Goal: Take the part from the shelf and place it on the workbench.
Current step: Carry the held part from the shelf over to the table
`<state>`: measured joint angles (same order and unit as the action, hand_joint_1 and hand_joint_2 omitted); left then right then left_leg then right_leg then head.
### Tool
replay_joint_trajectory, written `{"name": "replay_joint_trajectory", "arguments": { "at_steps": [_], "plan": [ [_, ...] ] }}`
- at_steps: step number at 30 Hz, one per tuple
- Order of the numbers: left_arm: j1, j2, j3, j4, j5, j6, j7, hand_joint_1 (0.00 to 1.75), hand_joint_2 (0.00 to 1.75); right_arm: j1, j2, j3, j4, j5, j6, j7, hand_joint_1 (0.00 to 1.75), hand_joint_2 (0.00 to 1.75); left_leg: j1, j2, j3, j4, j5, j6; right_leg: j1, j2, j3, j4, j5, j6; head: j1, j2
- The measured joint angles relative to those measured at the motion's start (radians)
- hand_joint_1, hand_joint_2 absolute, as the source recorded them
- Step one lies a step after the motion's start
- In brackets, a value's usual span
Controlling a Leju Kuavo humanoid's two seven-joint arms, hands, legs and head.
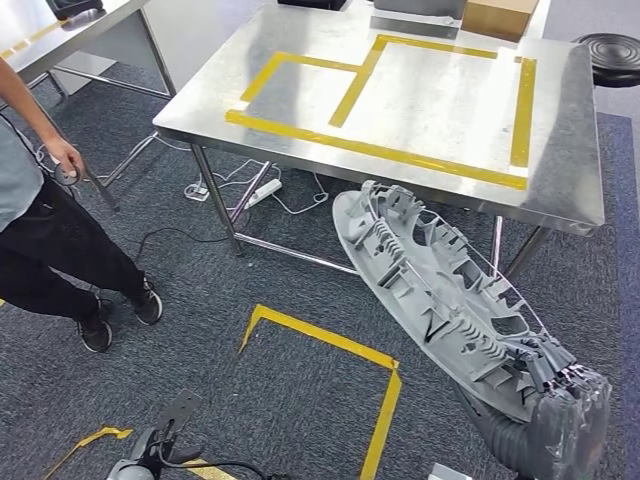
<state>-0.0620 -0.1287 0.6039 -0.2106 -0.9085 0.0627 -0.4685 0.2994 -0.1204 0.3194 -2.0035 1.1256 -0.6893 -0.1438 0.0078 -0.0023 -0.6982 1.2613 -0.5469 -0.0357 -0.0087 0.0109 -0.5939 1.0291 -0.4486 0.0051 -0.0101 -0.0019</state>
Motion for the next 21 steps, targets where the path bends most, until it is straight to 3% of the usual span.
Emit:
{"name": "replay_joint_trajectory", "arguments": {
  "at_steps": [2,4,7,9,12,13,14,15,16,18,19,21],
  "plan": [
    [-0.001,0.001,0.0,0.0,-0.001,0.0,0.0,0.0,1.75,-0.001,0.0,0.0,0.0,0.0,0.0,0.0,1.75,1.75,0.0,0.0,0.058,-0.125,0.069,0.003,0.0,0.001,0.002,0.0,0.0,0.002,0.0,0.0],
    [-0.003,0.001,0.0,0.0,-0.001,0.0,0.0,0.0,1.75,-0.003,0.0,0.0,0.0,0.0,0.0,0.0,1.75,1.75,0.0,-0.001,0.107,-0.232,0.102,0.009,0.005,0.003,0.0,0.003,-0.001,0.01,0.001,0.0],
    [-0.002,0.0,0.0,0.0,-0.001,0.0,0.0,0.0,1.75,-0.003,0.0,0.001,0.0,0.0,0.0,0.0,1.75,1.75,-0.002,-0.001,0.113,-0.258,0.105,0.023,0.007,0.003,-0.005,-0.001,0.003,0.026,0.001,0.0],
    [-0.002,0.0,0.0,0.0,-0.001,0.0,0.0,0.0,1.75,-0.003,-0.001,0.002,0.0,0.0,0.0,0.0,1.75,1.75,0.002,0.0,0.114,-0.262,0.109,0.035,0.005,0.001,-0.017,0.021,-0.015,0.036,0.005,0.0],
    [-0.002,0.001,0.001,0.0,-0.003,0.0,0.0,0.0,1.75,-0.006,-0.003,0.003,0.0,0.0,0.0,-0.004,1.75,1.75,0.003,0.0,0.114,-0.263,0.11,0.045,0.003,-0.003,-0.096,0.195,-0.104,0.046,0.009,0.0],
    [-0.002,0.001,0.001,0.0,-0.004,0.0,0.0,0.0,1.75,-0.007,-0.004,0.004,0.0,0.0,0.0,-0.007,1.75,1.75,0.002,0.001,0.114,-0.263,0.11,0.046,0.003,-0.003,-0.124,0.256,-0.126,0.047,0.009,0.0],
    [-0.001,0.001,0.001,0.0,-0.005,0.0,0.0,0.0,1.75,-0.008,-0.005,0.004,0.0,-0.001,0.0,-0.01,1.75,1.75,0.002,0.001,0.115,-0.263,0.11,0.046,0.003,-0.003,-0.138,0.285,-0.129,0.048,0.009,0.0],
    [-0.001,0.001,0.001,0.0,-0.006,-0.001,0.0,0.0,1.75,-0.011,-0.005,0.004,0.0,-0.001,0.0,-0.014,1.75,1.75,0.002,0.001,0.116,-0.263,0.109,0.047,0.003,-0.003,-0.133,0.274,-0.113,0.048,0.009,0.0],
    [-0.001,0.001,0.001,0.0,-0.006,-0.001,0.0,0.0,1.75,-0.014,-0.005,0.004,0.0,-0.002,0.0,-0.019,1.75,1.75,0.002,0.001,0.118,-0.263,0.109,0.046,0.002,-0.003,-0.108,0.225,-0.081,0.047,0.009,0.0],
    [-0.002,0.0,0.001,0.0,-0.009,-0.003,0.0,0.0,1.75,-0.023,-0.006,0.003,-0.001,-0.004,0.0,-0.029,1.75,1.75,0.0,0.0,0.12,-0.261,0.106,0.04,0.001,-0.005,-0.035,0.082,-0.023,0.046,0.01,0.0],
    [-0.002,0.0,0.0,0.0,-0.01,-0.003,0.0,0.0,1.75,-0.029,-0.006,0.002,-0.001,-0.005,0.0,-0.032,1.75,1.75,-0.002,0.0,0.119,-0.26,0.106,0.035,0.001,-0.005,-0.01,0.032,-0.009,0.044,0.009,0.0],
    [-0.002,0.0,0.0,0.0,-0.013,-0.004,0.0,0.0,1.75,-0.039,-0.007,0.0,-0.001,-0.005,0.0,-0.036,1.75,1.75,-0.005,-0.001,0.115,-0.259,0.109,0.025,0.004,-0.002,0.004,0.004,-0.008,0.035,0.007,0.0]
  ]
}}
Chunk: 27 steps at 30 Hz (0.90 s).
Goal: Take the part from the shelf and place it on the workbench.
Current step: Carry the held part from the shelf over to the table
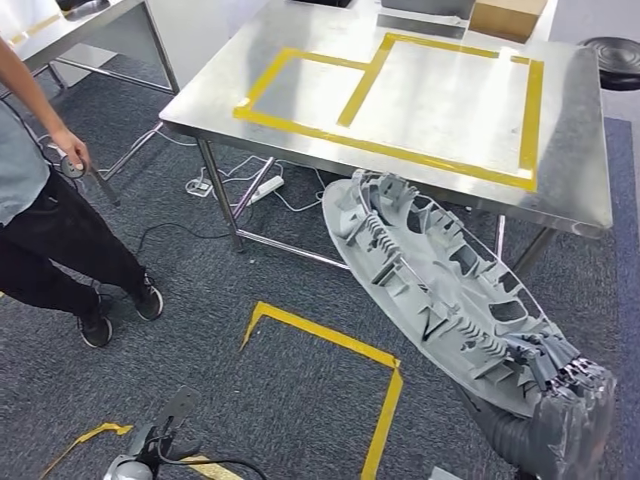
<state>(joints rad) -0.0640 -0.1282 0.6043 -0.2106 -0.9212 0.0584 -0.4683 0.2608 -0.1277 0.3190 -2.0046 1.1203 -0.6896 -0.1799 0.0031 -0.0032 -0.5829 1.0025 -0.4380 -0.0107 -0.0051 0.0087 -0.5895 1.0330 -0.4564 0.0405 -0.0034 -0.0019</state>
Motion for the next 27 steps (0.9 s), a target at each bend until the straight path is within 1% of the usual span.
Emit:
{"name": "replay_joint_trajectory", "arguments": {
  "at_steps": [2,3,4,5,6,7,8,9,10,11,12,13,14,15,17,18,19,20,21,22,23,24,25,26,27],
  "plan": [
    [-0.001,0.0,0.0,0.0,-0.001,-0.001,0.0,0.0,1.75,-0.007,-0.001,-0.003,0.0,-0.003,0.0,-0.001,1.75,1.75,0.002,0.0,-0.001,0.0,-0.002,-0.01,-0.001,0.002,-0.003,0.0,0.004,-0.013,-0.002,0.0],
    [-0.002,0.0,0.0,0.0,-0.001,-0.002,0.0,0.0,1.75,-0.012,-0.001,-0.004,0.0,-0.007,0.001,-0.001,1.75,1.75,0.003,0.0,-0.007,0.014,-0.014,-0.015,-0.002,0.002,-0.003,-0.002,0.005,-0.02,-0.003,0.0],
    [-0.002,-0.001,-0.001,0.0,-0.002,-0.002,0.0,0.0,1.75,-0.017,-0.002,-0.005,0.0,-0.012,0.001,-0.001,1.75,1.75,0.003,0.001,-0.022,0.048,-0.037,-0.019,-0.004,0.002,-0.002,-0.004,0.007,-0.026,-0.005,0.0],
    [-0.003,-0.001,-0.001,0.0,-0.003,-0.003,0.0,0.0,1.75,-0.023,-0.002,-0.005,0.0,-0.016,0.002,-0.001,1.75,1.75,0.004,0.001,-0.047,0.105,-0.068,-0.023,-0.005,0.001,-0.002,-0.005,0.008,-0.031,-0.007,0.0],
    [-0.003,-0.002,-0.002,0.0,-0.003,-0.004,0.0,0.0,1.75,-0.027,-0.002,-0.005,0.001,-0.019,0.002,-0.001,1.75,1.75,0.004,0.001,-0.08,0.175,-0.102,-0.025,-0.004,0.001,-0.003,-0.005,0.008,-0.034,-0.009,0.0],
    [-0.003,-0.002,-0.002,0.0,-0.004,-0.005,0.0,0.0,1.75,-0.029,-0.002,-0.005,0.003,-0.019,0.002,-0.001,1.75,1.75,0.005,0.001,-0.11,0.241,-0.127,-0.026,-0.004,0.001,-0.003,-0.005,0.008,-0.035,-0.009,0.0],
    [-0.002,-0.002,-0.002,0.0,-0.004,-0.005,0.001,0.0,1.75,-0.03,-0.002,-0.005,0.004,-0.019,0.003,0.0,1.75,1.75,0.005,0.001,-0.13,0.282,-0.135,-0.026,-0.004,0.001,-0.003,-0.005,0.008,-0.035,-0.01,0.0],
    [-0.001,-0.002,-0.002,0.0,-0.004,-0.005,0.001,0.0,1.75,-0.031,-0.002,-0.006,0.006,-0.019,0.003,0.0,1.75,1.75,0.005,0.001,-0.132,0.284,-0.123,-0.025,-0.003,0.002,-0.003,-0.005,0.008,-0.035,-0.01,0.0],
    [-0.001,-0.002,-0.002,0.0,-0.004,-0.005,0.002,0.0,1.75,-0.032,-0.002,-0.006,0.007,-0.019,0.003,0.0,1.75,1.75,0.005,0.001,-0.115,0.247,-0.094,-0.023,-0.004,0.003,-0.002,-0.004,0.008,-0.035,-0.01,0.0],
    [-0.002,-0.002,-0.002,0.0,-0.004,-0.006,0.002,0.0,1.75,-0.033,-0.002,-0.006,0.008,-0.02,0.003,0.0,1.75,1.75,0.005,0.001,-0.084,0.182,-0.057,-0.019,-0.004,0.003,-0.001,-0.004,0.007,-0.034,-0.01,0.0],
    [-0.003,-0.002,-0.003,0.0,-0.005,-0.006,0.002,0.0,1.75,-0.035,-0.002,-0.006,0.009,-0.021,0.004,0.0,1.75,1.75,0.004,0.001,-0.05,0.111,-0.026,-0.016,-0.002,0.004,-0.001,-0.003,0.006,-0.032,-0.01,0.0],
    [-0.004,-0.002,-0.003,0.0,-0.005,-0.007,0.002,0.0,1.75,-0.037,-0.002,-0.006,0.01,-0.024,0.005,0.0,1.75,1.75,0.004,0.001,-0.024,0.053,-0.008,-0.013,0.0,0.005,-0.003,-0.002,0.006,-0.028,-0.01,0.0],
    [-0.005,-0.002,-0.004,0.0,-0.006,-0.008,0.002,0.0,1.75,-0.04,-0.002,-0.007,0.011,-0.028,0.005,0.001,1.75,1.75,0.003,0.0,-0.008,0.018,-0.001,-0.01,0.002,0.005,-0.005,-0.002,0.006,-0.023,-0.009,0.0],
    [-0.005,-0.002,-0.004,0.0,-0.008,-0.008,0.002,0.0,1.75,-0.043,-0.002,-0.007,0.012,-0.031,0.006,0.001,1.75,1.75,0.002,0.0,-0.004,0.004,-0.003,-0.007,0.004,0.005,-0.006,-0.003,0.007,-0.017,-0.009,0.0],
    [-0.004,-0.003,-0.004,0.0,-0.01,-0.009,0.002,0.0,1.75,-0.047,-0.003,-0.007,0.014,-0.034,0.008,0.002,1.75,1.75,0.002,0.0,-0.005,-0.001,-0.001,0.003,0.002,0.005,-0.008,-0.006,0.008,-0.006,-0.009,0.0],
    [-0.004,-0.003,-0.004,0.0,-0.01,-0.009,0.002,0.0,1.75,-0.049,-0.003,-0.007,0.015,-0.035,0.01,0.002,1.75,1.75,0.004,0.0,-0.003,-0.004,0.001,0.008,0.001,0.004,-0.013,0.004,0.0,0.0,-0.007,0.0],
    [-0.005,-0.003,-0.004,0.0,-0.01,-0.009,0.002,0.0,1.75,-0.051,-0.003,-0.007,0.016,-0.035,0.012,0.002,1.75,1.75,0.006,0.0,-0.002,-0.006,0.003,0.014,0.001,0.002,-0.027,0.032,-0.019,0.004,-0.004,0.0],
    [-0.005,-0.003,-0.004,0.0,-0.011,-0.01,0.002,0.0,1.75,-0.054,-0.004,-0.007,0.017,-0.035,0.014,0.002,1.75,1.75,0.007,0.0,-0.001,-0.007,0.003,0.018,0.0,0.001,-0.051,0.082,-0.046,0.009,-0.002,0.0],
    [-0.005,-0.002,-0.004,0.0,-0.011,-0.011,0.002,0.0,1.75,-0.058,-0.005,-0.008,0.019,-0.035,0.017,0.002,1.75,1.75,0.007,0.0,-0.001,-0.007,0.002,0.02,-0.001,0.0,-0.082,0.15,-0.078,0.012,0.001,0.0],
    [-0.005,-0.002,-0.004,0.0,-0.011,-0.012,0.002,0.0,1.75,-0.06,-0.005,-0.008,0.022,-0.036,0.019,0.003,1.75,1.75,0.006,0.001,-0.001,-0.007,0.001,0.022,-0.001,0.0,-0.116,0.217,-0.104,0.014,0.001,0.0],
    [-0.005,-0.002,-0.005,0.0,-0.012,-0.013,0.002,0.0,1.75,-0.062,-0.006,-0.008,0.026,-0.036,0.022,0.003,1.75,1.75,0.005,0.001,0.0,-0.007,0.0,0.023,-0.002,0.0,-0.14,0.265,-0.115,0.016,0.001,0.0],
    [-0.004,-0.002,-0.005,0.0,-0.012,-0.013,0.002,0.0,1.75,-0.063,-0.006,-0.008,0.029,-0.036,0.024,0.004,1.75,1.75,0.005,0.0,0.002,-0.007,-0.001,0.024,-0.002,-0.001,-0.148,0.276,-0.106,0.017,0.001,0.0],
    [-0.004,-0.002,-0.005,0.0,-0.012,-0.013,0.002,0.0,1.75,-0.064,-0.006,-0.008,0.033,-0.037,0.027,0.004,1.75,1.75,0.005,0.0,0.005,-0.007,-0.003,0.023,-0.002,-0.001,-0.136,0.246,-0.078,0.016,0.001,0.0],
    [-0.004,-0.002,-0.005,0.0,-0.012,-0.014,0.002,0.0,1.75,-0.065,-0.006,-0.007,0.036,-0.037,0.029,0.005,1.75,1.75,0.006,-0.001,0.009,-0.007,-0.006,0.022,-0.002,-0.001,-0.106,0.182,-0.039,0.015,0.001,0.0],
    [-0.004,-0.002,-0.005,0.0,-0.012,-0.015,0.002,0.0,1.75,-0.067,-0.006,-0.007,0.039,-0.037,0.031,0.004,1.75,1.75,0.005,-0.001,0.013,-0.007,-0.01,0.019,-0.002,-0.002,-0.071,0.112,-0.01,0.013,0.001,0.0]
  ]
}}
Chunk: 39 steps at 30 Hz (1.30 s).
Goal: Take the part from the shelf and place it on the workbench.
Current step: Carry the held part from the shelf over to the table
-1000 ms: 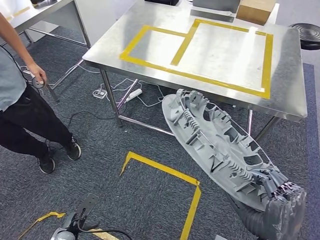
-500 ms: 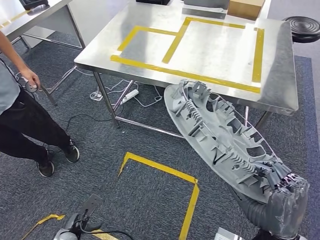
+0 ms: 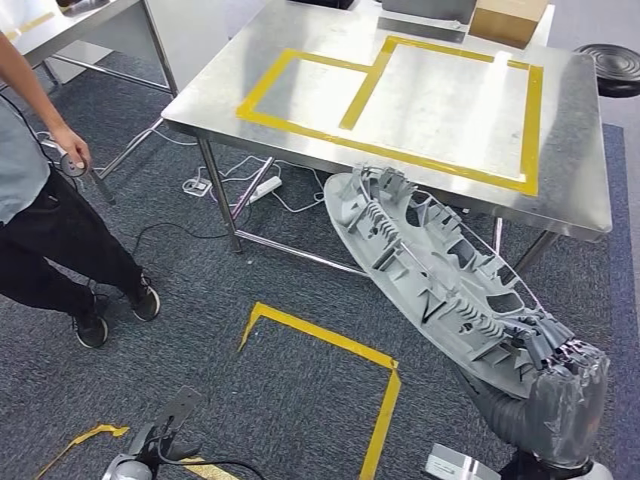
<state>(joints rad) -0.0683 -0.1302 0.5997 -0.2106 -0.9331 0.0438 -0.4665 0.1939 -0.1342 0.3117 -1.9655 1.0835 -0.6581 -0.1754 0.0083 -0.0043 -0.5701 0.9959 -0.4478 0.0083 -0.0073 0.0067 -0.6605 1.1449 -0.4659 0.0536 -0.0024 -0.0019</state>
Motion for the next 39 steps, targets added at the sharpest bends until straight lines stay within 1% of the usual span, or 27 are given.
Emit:
{"name": "replay_joint_trajectory", "arguments": {
  "at_steps": [2,5,7,8,10,11,12,13,14,15,16,17,19,22,23,26,27,28,29,30,31,32,33,35,37,38,39],
  "plan": [
    [0.0,0.0,0.0,0.0,0.0,-0.002,0.0,0.0,1.75,-0.003,0.0,0.0,0.005,0.0,0.003,0.0,1.75,1.75,-0.003,-0.001,0.002,0.002,-0.005,-0.009,0.001,0.0,0.052,-0.1,0.025,-0.007,-0.001,0.0],
    [0.0,0.001,0.0,0.0,0.0,-0.003,0.0,0.0,1.75,-0.004,-0.001,0.0,0.01,0.0,0.004,0.001,1.75,1.75,-0.004,-0.001,0.002,0.001,-0.006,-0.024,0.003,0.003,0.062,-0.116,0.019,-0.024,-0.005,0.0],
    [-0.001,0.001,-0.001,0.0,0.0,-0.003,0.0,0.0,1.75,-0.005,-0.001,-0.001,0.012,0.0,0.004,0.002,1.75,1.75,-0.003,-0.001,-0.009,0.031,-0.025,-0.035,-0.001,0.003,0.069,-0.12,0.016,-0.037,-0.009,0.0],
    [-0.002,0.0,-0.001,0.0,0.0,-0.003,0.0,0.0,1.75,-0.006,-0.001,-0.001,0.013,0.0,0.004,0.002,1.75,1.75,-0.003,0.0,-0.03,0.075,-0.047,-0.04,-0.003,0.003,0.073,-0.122,0.015,-0.042,-0.012,0.0],
    [-0.001,0.0,-0.002,0.0,0.0,-0.004,0.0,0.0,1.75,-0.008,-0.001,-0.002,0.015,0.0,0.005,0.002,1.75,1.75,-0.002,0.0,-0.104,0.211,-0.099,-0.045,-0.003,0.003,0.076,-0.122,0.01,-0.048,-0.016,0.0],
    [0.0,0.0,-0.002,0.0,0.0,-0.004,0.0,0.0,1.75,-0.008,-0.001,-0.002,0.017,0.0,0.006,0.002,1.75,1.75,-0.001,0.0,-0.139,0.267,-0.112,-0.046,-0.003,0.003,0.079,-0.122,0.008,-0.05,-0.016,0.0],
    [0.002,0.0,-0.002,0.0,0.0,-0.004,0.0,0.0,1.75,-0.007,-0.001,-0.002,0.019,0.0,0.006,0.002,1.75,1.75,-0.001,0.0,-0.162,0.294,-0.106,-0.046,-0.003,0.005,0.082,-0.122,0.005,-0.051,-0.016,0.0],
    [0.002,0.0,-0.002,0.0,0.0,-0.004,0.0,0.0,1.75,-0.007,-0.001,-0.002,0.021,0.0,0.006,0.002,1.75,1.75,-0.001,0.0,-0.164,0.28,-0.079,-0.045,-0.003,0.006,0.087,-0.122,0.001,-0.05,-0.016,0.0],
    [0.002,0.0,-0.002,0.0,0.0,-0.003,0.0,0.0,1.75,-0.007,-0.001,-0.002,0.023,0.0,0.007,0.003,1.75,1.75,-0.001,0.0,-0.149,0.232,-0.038,-0.043,-0.003,0.007,0.094,-0.122,-0.004,-0.048,-0.016,0.0],
    [0.002,0.0,-0.002,0.0,0.0,-0.003,0.0,0.0,1.75,-0.007,-0.001,-0.002,0.024,0.0,0.007,0.003,1.75,1.75,-0.001,0.0,-0.124,0.166,0.006,-0.04,-0.003,0.007,0.101,-0.122,-0.01,-0.044,-0.016,0.0],
    [0.002,0.0,-0.002,0.0,0.0,-0.003,0.0,0.0,1.75,-0.007,-0.001,-0.002,0.025,0.0,0.007,0.003,1.75,1.75,-0.002,0.0,-0.096,0.099,0.034,-0.036,-0.001,0.008,0.105,-0.12,-0.017,-0.039,-0.017,0.0],
    [0.001,0.0,-0.002,0.0,0.0,-0.003,0.0,0.0,1.75,-0.008,-0.001,-0.002,0.025,0.0,0.007,0.003,1.75,1.75,-0.002,0.0,-0.076,0.052,0.047,-0.032,0.001,0.009,0.107,-0.12,-0.022,-0.034,-0.016,0.0],
    [0.001,0.0,-0.002,0.0,-0.001,-0.003,0.0,0.0,1.75,-0.007,-0.001,-0.002,0.025,-0.001,0.007,0.003,1.75,1.75,-0.003,0.0,-0.061,0.014,0.037,-0.022,0.006,0.011,0.111,-0.12,-0.025,-0.022,-0.017,0.0],
    [0.002,-0.001,-0.001,0.0,-0.001,-0.002,0.0,0.0,1.75,-0.006,-0.001,-0.001,0.025,-0.001,0.007,0.004,1.75,1.75,0.0,-0.002,-0.048,0.01,0.027,-0.003,0.005,0.006,0.11,-0.1,-0.04,-0.008,-0.014,0.0],
    [0.002,0.0,-0.001,0.0,-0.001,-0.001,0.0,0.0,1.75,-0.007,-0.001,0.0,0.025,-0.002,0.007,0.003,1.75,1.75,0.001,-0.002,-0.042,0.009,0.024,0.003,0.005,0.004,0.091,-0.063,-0.06,-0.005,-0.012,0.0],
    [0.003,0.001,-0.001,0.0,-0.001,-0.001,0.0,0.0,1.75,-0.007,-0.001,0.003,0.026,-0.01,0.007,0.003,1.75,1.75,-0.002,-0.003,-0.031,0.01,0.011,0.013,0.005,0.002,-0.023,0.128,-0.133,0.0,-0.008,0.0],
    [0.004,0.001,-0.001,0.0,-0.002,-0.001,0.0,0.0,1.75,-0.006,-0.001,0.003,0.026,-0.012,0.007,0.003,1.75,1.75,-0.003,-0.003,-0.025,0.01,0.005,0.013,0.005,0.002,-0.05,0.161,-0.135,0.001,-0.008,0.0],
    [0.005,0.001,-0.001,0.0,-0.002,-0.001,0.0,0.0,1.75,-0.005,-0.001,0.004,0.027,-0.013,0.007,0.003,1.75,1.75,-0.003,-0.003,-0.016,0.01,-0.001,0.013,0.005,0.002,-0.059,0.156,-0.114,0.001,-0.008,0.0],
    [0.006,0.001,-0.001,0.0,-0.002,-0.001,0.0,0.0,1.75,-0.004,-0.001,0.004,0.029,-0.013,0.007,0.003,1.75,1.75,-0.003,-0.003,-0.005,0.01,-0.008,0.011,0.005,0.001,-0.048,0.112,-0.073,-0.001,-0.007,0.0],
    [0.006,0.001,-0.001,0.0,-0.002,-0.001,0.0,0.0,1.75,-0.003,-0.001,0.004,0.03,-0.013,0.007,0.003,1.75,1.75,-0.003,-0.004,0.007,0.01,-0.017,0.009,0.004,0.001,-0.025,0.043,-0.022,-0.002,-0.007,0.0],
    [0.005,0.001,-0.001,0.0,-0.002,-0.001,0.0,0.0,1.75,-0.003,-0.001,0.005,0.031,-0.013,0.007,0.003,1.75,1.75,-0.003,-0.004,0.017,0.01,-0.024,0.006,0.005,0.0,-0.003,-0.019,0.014,-0.004,-0.007,0.0],
    [0.004,0.001,-0.001,0.0,-0.002,0.0,0.0,0.0,1.75,-0.004,-0.001,0.005,0.032,-0.013,0.007,0.003,1.75,1.75,-0.004,-0.004,0.021,0.01,-0.029,0.001,0.007,-0.001,0.016,-0.071,0.031,-0.009,-0.007,0.0],
    [0.004,0.001,-0.001,0.0,-0.003,0.0,0.0,0.0,1.75,-0.004,-0.001,0.005,0.033,-0.013,0.007,0.002,1.75,1.75,-0.005,-0.003,0.022,0.009,-0.032,-0.004,0.009,-0.002,0.026,-0.098,0.037,-0.014,-0.008,0.0],
    [0.003,0.001,-0.001,0.0,-0.003,0.0,0.0,0.0,1.75,-0.003,-0.002,0.005,0.033,-0.013,0.007,0.002,1.75,1.75,-0.006,-0.002,0.023,0.008,-0.033,-0.015,0.012,-0.002,0.034,-0.113,0.027,-0.03,-0.01,0.0],
    [0.002,0.001,-0.001,0.0,-0.003,0.0,0.0,0.0,1.75,-0.001,-0.002,0.004,0.033,-0.013,0.007,0.003,1.75,1.75,-0.006,-0.002,0.022,0.027,-0.037,-0.025,0.008,-0.001,0.049,-0.12,0.028,-0.042,-0.013,0.0],
    [0.001,0.0,-0.001,0.0,-0.003,0.0,0.0,0.0,1.75,-0.001,-0.003,0.003,0.033,-0.013,0.007,0.003,1.75,1.75,-0.006,-0.002,0.006,0.06,-0.046,-0.03,0.004,0.0,0.059,-0.123,0.026,-0.047,-0.015,0.0],
    [0.0,0.0,-0.002,0.0,-0.003,0.0,0.0,0.0,1.75,-0.002,-0.003,0.003,0.033,-0.013,0.007,0.003,1.75,1.75,-0.005,-0.002,-0.025,0.113,-0.063,-0.034,0.003,-0.001,0.067,-0.125,0.022,-0.051,-0.017,0.0]
  ]
}}
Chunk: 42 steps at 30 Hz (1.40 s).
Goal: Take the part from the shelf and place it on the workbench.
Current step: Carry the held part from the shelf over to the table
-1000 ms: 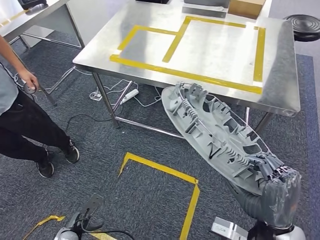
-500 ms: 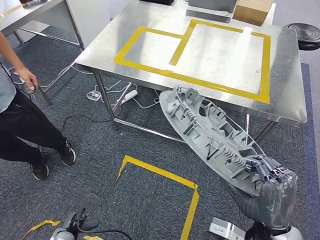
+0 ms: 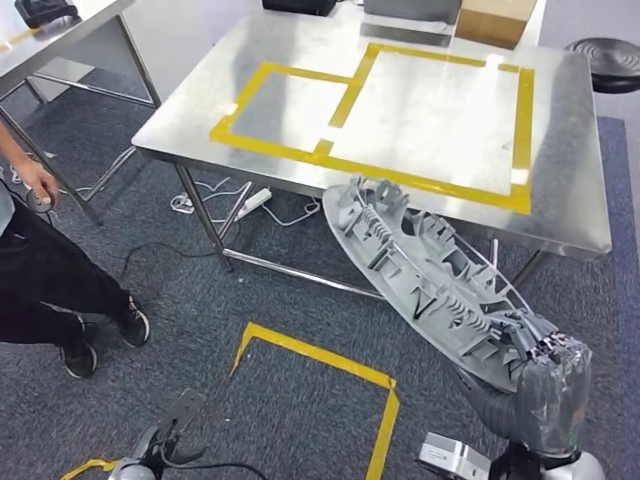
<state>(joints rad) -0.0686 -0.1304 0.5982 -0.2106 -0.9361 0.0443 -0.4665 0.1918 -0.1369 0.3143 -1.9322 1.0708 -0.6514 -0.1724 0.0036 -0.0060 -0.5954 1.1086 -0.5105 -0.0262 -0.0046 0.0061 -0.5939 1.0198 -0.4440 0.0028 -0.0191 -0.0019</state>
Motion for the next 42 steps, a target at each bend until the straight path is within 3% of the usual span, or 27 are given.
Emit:
{"name": "replay_joint_trajectory", "arguments": {
  "at_steps": [2,3,4,5,7,8,10,13,15,17,18,19,20,22,23,24,29,30,32,34,35,36,38,40,42],
  "plan": [
    [0.0,-0.001,-0.001,0.0,0.0,0.0,0.0,0.0,1.75,-0.001,0.0,0.0,0.0,0.0,0.0,-0.001,1.75,1.75,0.002,0.0,-0.083,0.123,-0.043,-0.008,-0.001,0.001,0.01,0.0,-0.01,-0.005,-0.002,0.0],
    [0.002,-0.001,-0.001,0.0,0.0,0.0,0.0,0.0,1.75,0.0,0.0,0.0,0.0,0.0,0.0,-0.001,1.75,1.75,0.003,0.0,-0.116,0.16,-0.051,-0.01,-0.001,0.002,0.016,0.0,-0.016,-0.005,-0.003,0.0],
    [0.003,0.0,0.0,0.0,0.0,0.0,0.001,0.0,1.75,0.0,0.0,-0.001,0.0,0.0,0.0,0.0,1.75,1.75,0.003,0.0,-0.132,0.165,-0.039,-0.01,-0.001,0.004,0.024,0.0,-0.023,-0.005,-0.003,0.0],
    [0.003,0.0,0.0,0.0,0.0,0.0,0.001,0.0,1.75,0.001,0.0,-0.001,0.0,0.0,0.0,0.0,1.75,1.75,0.003,0.0,-0.13,0.133,-0.004,-0.009,-0.002,0.005,0.035,0.0,-0.03,-0.003,-0.003,0.0],
    [0.003,0.001,-0.001,0.0,0.0,0.0,0.001,0.0,1.75,0.001,0.0,-0.001,0.0,0.0,0.0,0.0,1.75,1.75,0.002,0.0,-0.094,0.009,0.091,-0.006,-0.002,0.007,0.058,0.0,-0.047,0.003,-0.003,0.0],
    [0.002,0.001,-0.001,0.0,0.0,0.0,0.001,0.0,1.75,0.0,0.0,-0.001,0.0,0.0,0.0,0.0,1.75,1.75,0.001,0.001,-0.074,-0.049,0.113,-0.002,-0.002,0.007,0.064,0.001,-0.055,0.009,-0.004,0.0],
    [0.001,0.0,-0.001,0.0,0.0,0.0,0.001,0.0,1.75,-0.001,0.0,-0.001,0.0,0.0,0.0,0.0,1.75,1.75,-0.003,0.001,-0.058,-0.097,0.118,0.008,0.001,0.007,0.067,-0.001,-0.068,0.021,-0.005,0.0],
    [0.002,-0.001,0.0,0.0,0.0,0.0,0.001,0.0,1.75,-0.002,0.0,-0.001,0.0,0.0,0.0,0.0,1.75,1.75,0.0,0.0,-0.044,-0.104,0.109,0.027,0.002,0.005,0.07,0.0,-0.088,0.039,-0.001,0.0],
    [0.0,-0.001,0.0,0.0,0.0,0.0,0.001,0.0,1.75,-0.003,0.0,-0.001,0.0,0.0,-0.001,0.0,1.75,1.75,0.004,0.0,-0.03,-0.107,0.1,0.038,0.002,0.002,0.036,0.076,-0.129,0.047,0.006,0.0],
    [0.0,0.0,0.0,0.0,0.0,0.001,0.001,0.0,1.75,-0.003,0.0,-0.002,0.0,-0.001,-0.001,0.0,1.75,1.75,0.004,-0.001,-0.021,-0.107,0.088,0.044,0.003,0.002,-0.049,0.216,-0.183,0.05,0.011,0.0],
    [0.001,0.0,0.0,0.0,-0.001,0.001,0.001,0.0,1.75,-0.004,0.0,-0.003,0.0,-0.002,-0.002,0.0,1.75,1.75,0.003,-0.001,-0.015,-0.107,0.082,0.044,0.003,0.002,-0.088,0.268,-0.191,0.051,0.011,0.0],
    [0.003,0.0,0.0,0.0,-0.002,0.001,0.001,0.0,1.75,-0.004,0.0,-0.004,0.0,-0.002,-0.002,0.0,1.75,1.75,0.003,-0.002,-0.007,-0.107,0.075,0.044,0.003,0.002,-0.112,0.287,-0.175,0.051,0.011,0.0],
    [0.003,0.0,0.0,0.0,-0.003,0.001,0.001,0.0,1.75,-0.004,0.0,-0.005,0.0,-0.003,-0.003,-0.001,1.75,1.75,0.003,-0.003,0.003,-0.107,0.067,0.043,0.003,0.002,-0.116,0.264,-0.137,0.05,0.011,0.0],
    [0.002,0.0,0.0,0.0,-0.005,0.001,0.001,0.0,1.75,-0.008,0.0,-0.007,0.0,-0.005,-0.003,-0.002,1.75,1.75,0.003,-0.005,0.029,-0.107,0.049,0.039,0.003,0.002,-0.08,0.141,-0.033,0.046,0.012,0.0],
    [0.001,0.0,0.0,0.0,-0.006,0.0,0.001,0.0,1.75,-0.011,0.0,-0.008,0.0,-0.009,-0.003,-0.004,1.75,1.75,0.001,-0.006,0.038,-0.106,0.04,0.034,0.004,0.001,-0.054,0.08,0.0,0.043,0.012,0.0],
    [-0.001,-0.001,0.0,0.0,-0.006,0.0,0.001,0.0,1.75,-0.015,-0.001,-0.008,-0.001,-0.013,-0.004,-0.005,1.75,1.75,-0.001,-0.006,0.043,-0.105,0.035,0.03,0.004,0.002,-0.037,0.041,0.016,0.039,0.012,0.0],
    [-0.006,-0.001,0.0,0.0,-0.008,-0.002,0.002,0.0,1.75,-0.031,-0.002,-0.017,-0.002,-0.023,-0.004,-0.006,1.75,1.75,-0.003,-0.005,0.04,-0.091,0.013,0.008,0.002,0.004,-0.016,0.011,0.0,0.012,0.002,0.0],
    [-0.007,-0.002,0.0,0.0,-0.008,-0.002,0.002,0.0,1.75,-0.034,-0.002,-0.02,-0.001,-0.023,-0.004,-0.006,1.75,1.75,-0.003,-0.005,0.022,-0.056,-0.003,0.002,-0.001,0.003,-0.01,0.008,-0.003,0.007,0.0,0.0],
    [-0.008,-0.003,-0.001,0.0,-0.009,-0.002,0.002,0.0,1.75,-0.042,-0.002,-0.023,-0.001,-0.026,-0.004,-0.006,1.75,1.75,-0.001,-0.004,-0.051,0.07,-0.047,-0.006,-0.003,0.003,-0.001,0.006,-0.01,-0.001,-0.003,0.0],
    [-0.006,-0.003,-0.002,0.0,-0.012,-0.002,0.003,0.0,1.75,-0.046,-0.002,-0.025,0.002,-0.035,-0.004,-0.006,1.75,1.75,0.0,-0.004,-0.124,0.167,-0.056,-0.008,-0.003,0.005,0.01,0.006,-0.02,-0.003,-0.004,0.0],
    [-0.006,-0.003,-0.002,0.0,-0.013,-0.002,0.004,0.0,1.75,-0.048,-0.002,-0.027,0.004,-0.042,-0.004,-0.005,1.75,1.75,0.0,-0.004,-0.137,0.166,-0.031,-0.007,-0.003,0.006,0.018,0.006,-0.026,-0.003,-0.004,0.0],
    [-0.006,-0.003,-0.002,0.0,-0.015,-0.002,0.005,0.0,1.75,-0.048,-0.002,-0.03,0.005,-0.051,-0.005,-0.006,1.75,1.75,0.0,-0.004,-0.13,0.127,0.012,-0.004,-0.003,0.007,0.028,0.006,-0.033,-0.001,-0.004,0.0],
    [-0.006,-0.003,-0.005,0.0,-0.016,-0.002,0.006,0.0,1.75,-0.051,-0.002,-0.036,0.008,-0.066,-0.009,-0.007,1.75,1.75,-0.002,-0.004,-0.088,0.004,0.097,0.002,-0.002,0.008,0.046,0.007,-0.049,0.006,-0.003,0.0],
    [-0.007,-0.003,-0.009,0.0,-0.017,-0.002,0.006,0.0,1.75,-0.056,-0.002,-0.043,0.008,-0.075,-0.015,-0.011,1.75,1.75,-0.004,-0.003,-0.054,-0.077,0.115,0.01,0.002,0.009,0.053,0.007,-0.062,0.017,-0.003,0.0],
    [-0.006,-0.004,-0.013,0.0,-0.017,-0.002,0.007,0.0,1.75,-0.06,-0.002,-0.051,0.008,-0.083,-0.021,-0.018,1.75,1.75,-0.004,-0.003,-0.044,-0.094,0.097,0.021,0.004,0.008,0.058,0.002,-0.068,0.026,-0.003,0.0]
  ]
}}
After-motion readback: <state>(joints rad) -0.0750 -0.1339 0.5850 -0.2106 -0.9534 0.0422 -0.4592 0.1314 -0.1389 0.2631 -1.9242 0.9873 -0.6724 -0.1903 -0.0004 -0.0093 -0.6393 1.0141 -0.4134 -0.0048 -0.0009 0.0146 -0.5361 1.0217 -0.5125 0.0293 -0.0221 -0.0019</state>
